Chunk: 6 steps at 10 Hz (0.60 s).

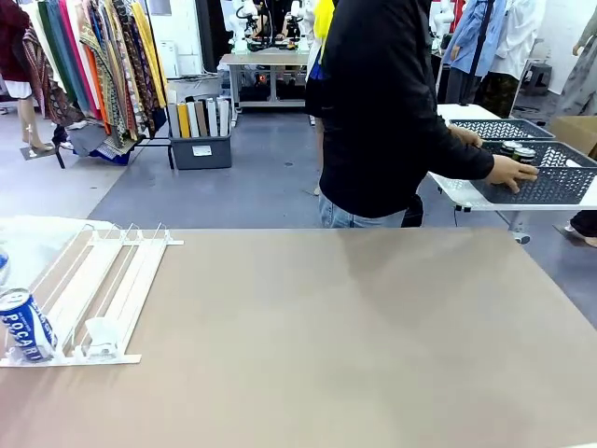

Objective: Retrieve and store the cans from the dispenser.
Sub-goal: Pick up one can from the Automatic Can Dispenser and place it in the middle of the table.

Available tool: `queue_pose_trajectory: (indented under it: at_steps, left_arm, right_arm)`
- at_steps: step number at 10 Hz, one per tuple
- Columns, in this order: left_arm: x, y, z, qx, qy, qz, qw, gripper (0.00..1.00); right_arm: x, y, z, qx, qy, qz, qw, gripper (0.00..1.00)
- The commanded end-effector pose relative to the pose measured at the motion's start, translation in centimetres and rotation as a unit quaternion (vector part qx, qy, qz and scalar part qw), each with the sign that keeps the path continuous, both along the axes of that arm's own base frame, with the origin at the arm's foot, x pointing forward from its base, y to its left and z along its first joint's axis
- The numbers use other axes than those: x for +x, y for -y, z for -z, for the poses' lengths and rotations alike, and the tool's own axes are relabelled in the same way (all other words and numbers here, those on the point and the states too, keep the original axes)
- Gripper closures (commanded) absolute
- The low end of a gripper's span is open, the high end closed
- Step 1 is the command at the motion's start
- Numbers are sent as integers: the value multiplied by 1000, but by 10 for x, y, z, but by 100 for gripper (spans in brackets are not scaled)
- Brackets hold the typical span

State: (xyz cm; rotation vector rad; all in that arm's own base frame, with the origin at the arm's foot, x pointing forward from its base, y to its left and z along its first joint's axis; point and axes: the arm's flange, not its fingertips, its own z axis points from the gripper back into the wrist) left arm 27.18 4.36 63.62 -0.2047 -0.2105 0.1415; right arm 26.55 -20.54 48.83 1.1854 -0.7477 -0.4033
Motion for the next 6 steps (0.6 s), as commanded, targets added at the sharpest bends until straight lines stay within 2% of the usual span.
queue_pose_trajectory:
  at_steps: [1,2,3,6]
  left_arm:
    - [9,-3,-10,-43,19,-30,998,100]
    - [11,-7,-7,-68,21,-31,997,100]
    - [1,-2,-10,-18,8,-13,1000,100]
    - [1,-2,-10,-18,8,-13,1000,100]
  right_arm:
    - [4,1,-2,1,20,3,1000,0]
    - [4,1,-2,1,20,3,1000,0]
    - [4,1,-2,1,20,3,1000,0]
    - [4,1,-2,1,20,3,1000,0]
